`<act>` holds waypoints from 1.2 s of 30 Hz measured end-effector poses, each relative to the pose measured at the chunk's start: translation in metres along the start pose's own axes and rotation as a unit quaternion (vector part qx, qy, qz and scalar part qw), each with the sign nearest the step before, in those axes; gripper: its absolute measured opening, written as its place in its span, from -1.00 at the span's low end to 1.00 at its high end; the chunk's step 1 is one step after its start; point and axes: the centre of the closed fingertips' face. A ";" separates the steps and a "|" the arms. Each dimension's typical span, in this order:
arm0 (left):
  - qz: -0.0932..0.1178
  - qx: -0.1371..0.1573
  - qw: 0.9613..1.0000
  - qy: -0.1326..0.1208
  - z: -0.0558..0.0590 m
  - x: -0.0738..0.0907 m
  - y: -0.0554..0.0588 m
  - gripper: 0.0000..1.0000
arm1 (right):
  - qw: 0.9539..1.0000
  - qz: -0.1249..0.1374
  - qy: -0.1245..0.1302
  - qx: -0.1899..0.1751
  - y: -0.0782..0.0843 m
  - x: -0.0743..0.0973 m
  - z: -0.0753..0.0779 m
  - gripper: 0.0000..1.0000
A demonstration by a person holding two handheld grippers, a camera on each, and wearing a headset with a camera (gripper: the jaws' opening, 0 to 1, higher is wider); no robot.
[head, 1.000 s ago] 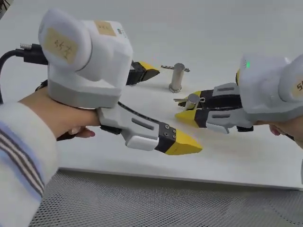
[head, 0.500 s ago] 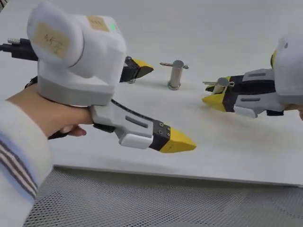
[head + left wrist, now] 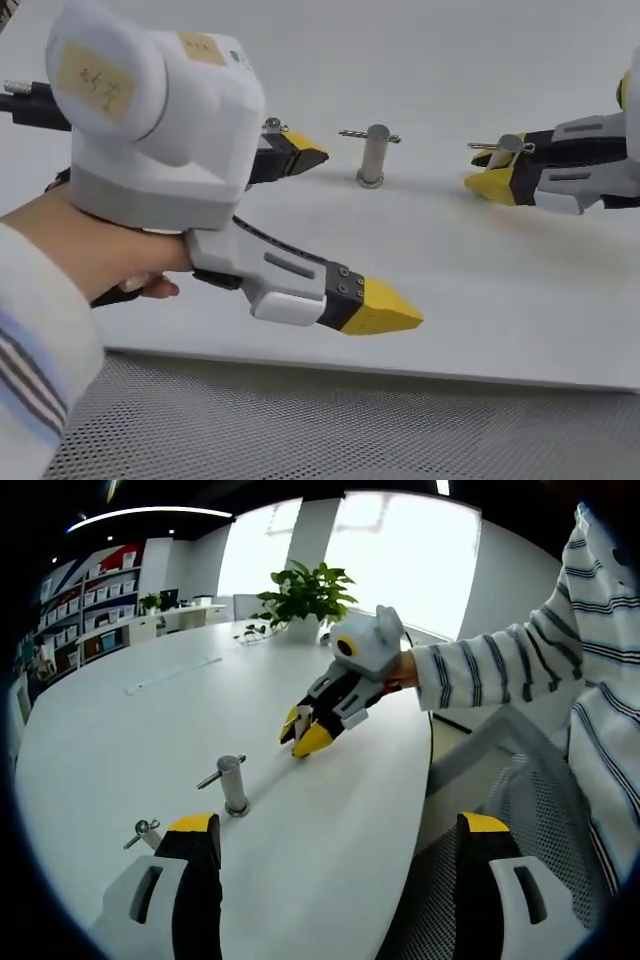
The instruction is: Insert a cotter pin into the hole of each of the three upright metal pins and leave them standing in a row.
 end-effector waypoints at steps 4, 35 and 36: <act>-0.003 0.001 1.000 -0.001 -0.001 0.000 0.002 0.93 | 1.000 0.003 -0.001 -0.003 0.001 -0.002 0.002 -0.82; -0.029 0.000 1.000 0.009 0.009 0.011 0.022 0.92 | 0.999 0.009 0.051 0.006 -0.024 0.015 0.006 -0.11; -0.027 0.001 1.000 0.005 0.007 0.013 0.022 0.92 | 0.999 0.013 0.050 0.016 -0.029 0.019 0.001 0.04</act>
Point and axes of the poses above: the centre of the closed fingertips' face, and the gripper's own axes: x roughly backward along the fingers, z roughly to its right, y roughly out of its underside
